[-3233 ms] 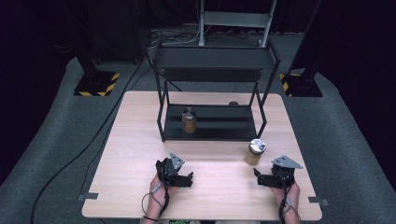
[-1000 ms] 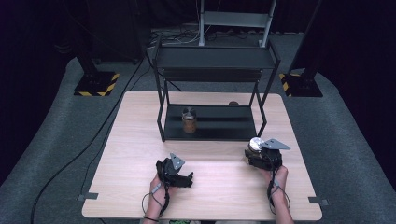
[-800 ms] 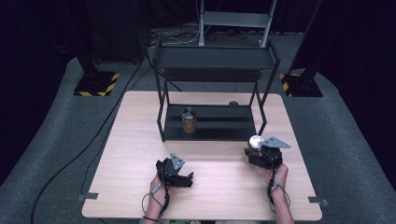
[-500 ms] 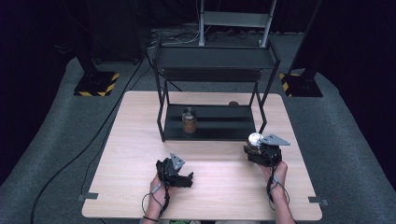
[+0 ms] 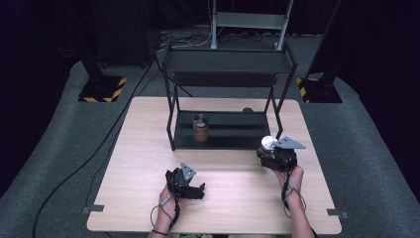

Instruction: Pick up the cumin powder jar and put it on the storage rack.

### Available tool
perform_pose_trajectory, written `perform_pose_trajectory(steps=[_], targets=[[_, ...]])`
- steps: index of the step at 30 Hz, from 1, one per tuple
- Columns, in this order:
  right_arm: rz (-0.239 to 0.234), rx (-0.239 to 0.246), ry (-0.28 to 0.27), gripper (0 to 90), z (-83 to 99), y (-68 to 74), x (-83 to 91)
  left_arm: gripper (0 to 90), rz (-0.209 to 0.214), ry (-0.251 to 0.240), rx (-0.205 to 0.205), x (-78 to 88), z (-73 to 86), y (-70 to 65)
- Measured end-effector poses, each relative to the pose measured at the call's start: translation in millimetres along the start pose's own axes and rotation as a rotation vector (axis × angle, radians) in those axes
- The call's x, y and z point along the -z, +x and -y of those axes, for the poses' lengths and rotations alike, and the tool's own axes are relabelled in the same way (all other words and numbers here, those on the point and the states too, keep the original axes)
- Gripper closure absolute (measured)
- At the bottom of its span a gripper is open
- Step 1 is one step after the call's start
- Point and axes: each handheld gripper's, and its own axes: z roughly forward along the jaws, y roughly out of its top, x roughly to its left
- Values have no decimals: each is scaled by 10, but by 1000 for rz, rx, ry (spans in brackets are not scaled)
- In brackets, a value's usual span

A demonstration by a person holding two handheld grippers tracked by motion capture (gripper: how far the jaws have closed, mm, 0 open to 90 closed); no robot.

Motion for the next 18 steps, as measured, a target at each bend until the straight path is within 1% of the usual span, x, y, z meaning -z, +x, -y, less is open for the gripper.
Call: perform_pose_trajectory(steps=[18], targets=[[-12, 22, 1, 301, -205, -30, -124, 17, 2, 1, 1, -1, -1, 4]])
